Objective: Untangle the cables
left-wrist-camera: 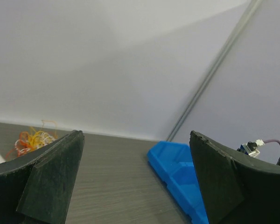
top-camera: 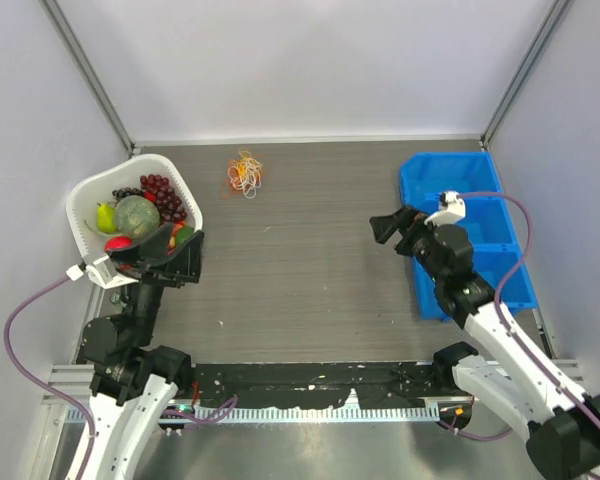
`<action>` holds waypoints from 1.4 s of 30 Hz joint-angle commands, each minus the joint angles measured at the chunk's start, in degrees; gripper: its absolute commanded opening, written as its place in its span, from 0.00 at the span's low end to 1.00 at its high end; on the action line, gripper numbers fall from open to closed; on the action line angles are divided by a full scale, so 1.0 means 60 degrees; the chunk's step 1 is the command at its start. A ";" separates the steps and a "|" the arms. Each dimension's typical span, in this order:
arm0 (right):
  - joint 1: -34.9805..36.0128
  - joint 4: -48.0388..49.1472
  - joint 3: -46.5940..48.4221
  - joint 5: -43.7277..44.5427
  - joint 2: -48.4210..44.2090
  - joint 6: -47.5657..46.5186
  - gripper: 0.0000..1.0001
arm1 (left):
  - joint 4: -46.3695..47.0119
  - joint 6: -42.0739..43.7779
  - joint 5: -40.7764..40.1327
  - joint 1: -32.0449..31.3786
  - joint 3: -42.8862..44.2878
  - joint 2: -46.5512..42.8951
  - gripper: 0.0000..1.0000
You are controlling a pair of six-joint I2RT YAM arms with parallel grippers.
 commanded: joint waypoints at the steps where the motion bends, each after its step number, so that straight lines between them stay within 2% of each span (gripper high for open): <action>1: 0.0042 -0.0458 0.1607 0.0614 0.1657 -0.0366 0.99 | -0.2517 -0.0515 -0.2485 0.0052 0.0659 -0.0461 1.00; 3: 0.0202 -0.0034 0.2442 0.0232 0.3090 -0.0366 0.99 | -0.4262 -0.1936 -0.4157 0.0052 0.1258 -0.0609 1.00; 4: 0.0305 0.0098 0.3053 0.0246 0.3575 -0.0337 0.99 | -0.5024 -0.1986 -0.4310 0.0052 0.1623 -0.0638 1.00; 6: 0.0860 0.0273 0.3903 0.0420 0.4807 -0.0395 0.99 | -0.5456 -0.1008 -0.3801 0.0052 0.2065 -0.0624 1.00; 9: 0.1243 0.0377 0.5122 0.0641 0.6984 -0.0352 0.99 | -0.5983 -0.0859 -0.3698 0.0052 0.2636 -0.0697 1.00; 11: 0.1492 0.0582 0.5928 0.0758 0.8186 -0.0410 0.99 | -0.5970 -0.0421 -0.2852 0.0037 0.2973 -0.0741 1.00; 15: 0.1756 0.0919 0.7800 0.1037 1.0428 -0.0205 0.99 | -0.6466 -0.0769 -0.1867 0.0037 0.3530 -0.0493 1.00; 18: 0.1946 0.1694 0.8507 0.1096 1.1778 -0.0030 0.99 | -0.7680 -0.0990 -0.1734 0.0052 0.4056 0.0048 1.00; 23: 0.2458 0.3099 1.0042 0.1037 1.3451 0.0161 0.99 | -0.8663 -0.0551 -0.1719 0.0052 0.4410 0.0665 1.00; 27: 0.2796 0.3949 1.1404 0.1052 1.5003 0.0672 0.99 | -0.9177 -0.0170 -0.1369 0.0052 0.4542 0.0826 1.00; 32: 0.3089 0.4099 1.3501 0.1650 1.7066 0.1187 0.93 | -0.9426 -0.0286 -0.0856 0.0052 0.4586 0.0593 1.00; 36: 0.3250 0.3440 1.5800 0.1842 1.8607 0.1611 0.79 | -0.9587 -0.0579 -0.0679 0.0052 0.4586 0.0387 0.99; 38: 0.3309 0.2623 1.7277 0.2046 1.9209 0.1670 0.60 | -0.9661 -0.0667 -0.0664 0.0052 0.4586 0.0358 0.97; 39: 0.3295 0.2488 1.7414 0.2062 1.9370 0.1670 0.39 | -0.9704 -0.0711 -0.0664 0.0052 0.4615 0.0401 0.96; 41: 0.3280 0.2282 1.7066 0.2106 1.8950 0.1452 0.20 | -0.9792 -0.0668 -0.0635 0.0052 0.4601 0.0533 0.95; 42: 0.3294 0.2209 1.6338 0.2063 1.8700 0.1320 0.11 | -0.9822 -0.0624 -0.0649 0.0052 0.4615 0.0664 0.94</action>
